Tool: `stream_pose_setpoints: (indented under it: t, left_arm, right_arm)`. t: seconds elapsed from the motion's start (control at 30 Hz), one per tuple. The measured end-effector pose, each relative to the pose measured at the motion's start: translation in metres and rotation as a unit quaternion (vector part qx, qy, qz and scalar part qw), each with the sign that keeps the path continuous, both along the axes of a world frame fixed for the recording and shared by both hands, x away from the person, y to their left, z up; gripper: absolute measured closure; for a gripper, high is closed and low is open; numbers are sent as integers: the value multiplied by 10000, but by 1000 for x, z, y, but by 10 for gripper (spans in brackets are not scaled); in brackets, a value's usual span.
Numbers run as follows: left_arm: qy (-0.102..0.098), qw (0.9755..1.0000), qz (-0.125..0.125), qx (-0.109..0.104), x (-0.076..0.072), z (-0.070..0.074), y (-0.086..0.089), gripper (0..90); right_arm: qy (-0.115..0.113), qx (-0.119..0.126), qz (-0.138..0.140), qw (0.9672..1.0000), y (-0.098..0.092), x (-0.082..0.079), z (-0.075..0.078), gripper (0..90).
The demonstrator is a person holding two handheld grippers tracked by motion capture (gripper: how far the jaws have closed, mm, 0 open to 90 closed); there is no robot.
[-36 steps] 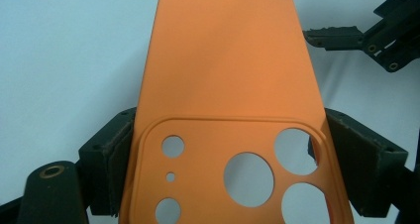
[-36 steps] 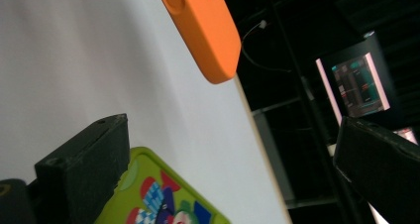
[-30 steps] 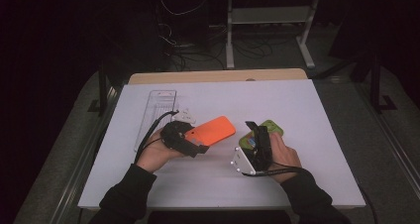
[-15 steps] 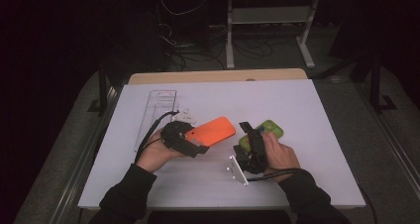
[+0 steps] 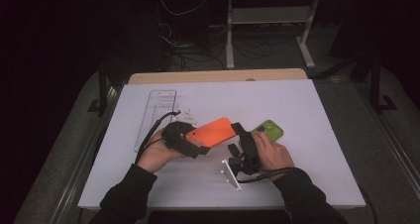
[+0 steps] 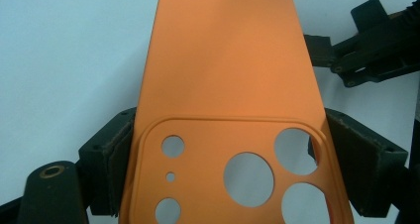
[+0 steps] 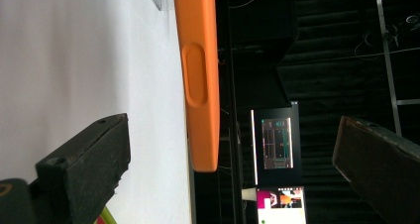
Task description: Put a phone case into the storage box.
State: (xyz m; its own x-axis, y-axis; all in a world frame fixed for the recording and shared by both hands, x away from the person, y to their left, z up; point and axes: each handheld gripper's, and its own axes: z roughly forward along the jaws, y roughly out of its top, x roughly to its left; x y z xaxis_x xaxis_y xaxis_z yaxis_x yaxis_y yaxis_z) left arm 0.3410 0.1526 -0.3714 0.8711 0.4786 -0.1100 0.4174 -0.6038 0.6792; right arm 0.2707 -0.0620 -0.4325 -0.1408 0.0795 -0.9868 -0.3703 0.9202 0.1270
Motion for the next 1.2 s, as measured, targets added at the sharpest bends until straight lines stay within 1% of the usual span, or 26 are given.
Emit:
stream_pose_setpoints:
  t: [0.03,0.07,0.1,0.13,0.17,0.2,0.27,0.4,0.43,0.47,0.5,0.53,0.57,0.6,0.63,0.7,0.73,0.77,0.93,1.03,1.1,1.2]
  left_arm:
    - [-1,10000,-44,46,0,0,0,160]
    - [6,10000,-38,31,0,0,0,160]
    - [-2,10000,-32,35,0,0,0,160]
    - [-6,10000,-29,39,0,0,0,159]
    - [-10,10000,-47,55,0,1,0,159]
    - [0,10000,-49,31,0,0,0,160]
    - [8,10000,-36,11,-1,0,-1,160]
    - [-11,9999,-94,75,0,1,1,159]
    - [-10,10000,-73,41,0,0,1,159]
    - [10,10000,-2,-66,-1,0,0,159]
    - [-9,10000,-55,-8,0,0,1,159]
    - [-25,9999,-119,62,1,1,2,159]
    - [-16,10000,-76,25,0,1,2,159]
    - [-59,9999,-102,51,0,1,2,159]
    - [-55,9999,-111,54,0,1,2,159]
    - [-39,9999,-91,23,-1,1,1,159]
    - [-3,10000,-16,-85,-2,0,0,159]
    - [-51,9998,-189,74,0,1,2,159]
    - [-51,9998,-205,60,0,1,1,159]
    - [-38,9998,-202,40,-1,1,1,159]
    - [-50,9998,-207,52,-1,1,1,159]
    - [-41,9998,-201,26,-1,1,1,159]
  right_arm:
    - [-14,-23,14,10000,1,0,0,17]
    - [-18,-2,22,10000,2,0,0,23]
    - [-106,-58,83,9999,3,1,2,30]
    - [-116,59,78,9999,5,0,2,34]
    - [-59,83,72,9999,7,0,3,40]
    - [-105,60,108,9999,10,0,3,47]
    - [-98,62,130,9998,14,0,2,67]
    - [-115,22,209,9997,22,2,1,137]
    - [-79,64,176,9998,24,2,1,156]
    - [-70,35,174,9998,25,3,1,172]
    - [-51,44,134,9999,26,3,1,199]
    - [-71,-1,132,9999,26,4,0,213]
    - [-68,-3,130,9999,26,3,0,233]
    - [-83,-27,132,9999,26,3,1,248]
    - [-83,-17,126,9999,26,2,1,276]
    - [-136,148,171,9997,26,1,-1,315]
    - [-133,75,196,9997,26,0,1,344]
    - [-133,66,196,9997,26,-1,1,361]
    - [-102,-61,213,9997,25,-1,-1,482]
    - [-62,-45,238,9997,24,-2,-1,562]
    - [-29,-61,251,9997,23,-1,-2,591]
    - [-32,-156,239,9996,23,-1,-2,638]
